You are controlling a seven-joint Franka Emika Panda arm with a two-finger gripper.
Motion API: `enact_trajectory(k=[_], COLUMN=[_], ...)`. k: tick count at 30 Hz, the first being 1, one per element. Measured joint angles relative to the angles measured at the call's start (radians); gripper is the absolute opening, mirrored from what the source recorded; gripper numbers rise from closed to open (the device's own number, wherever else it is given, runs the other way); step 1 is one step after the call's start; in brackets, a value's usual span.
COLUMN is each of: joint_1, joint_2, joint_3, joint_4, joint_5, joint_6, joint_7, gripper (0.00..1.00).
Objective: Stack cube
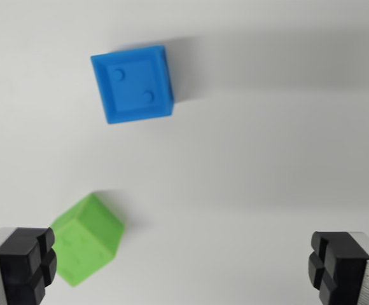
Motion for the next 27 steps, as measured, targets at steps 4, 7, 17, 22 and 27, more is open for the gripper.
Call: enact_trajectory(k=[4,7,17,22,27], joint_1=[0.003,0.006,0.019,0.028,0.037], joint_2=[0.026,0.049,0.136,0.184,0.232], joint_3=[0.004,0.008,0.017,0.020,0.022], joint_4=[0.002,0.006,0.028,0.046,0.067], joint_5=[0.000,0.000,0.000,-0.001,-0.002], joint_6=[0.026,0.048,0.120,0.154,0.185], joint_7=[-0.004,-0.009,-0.021,-0.028,-0.036], gripper=[1.00,1.00,1.00,1.00,1.00])
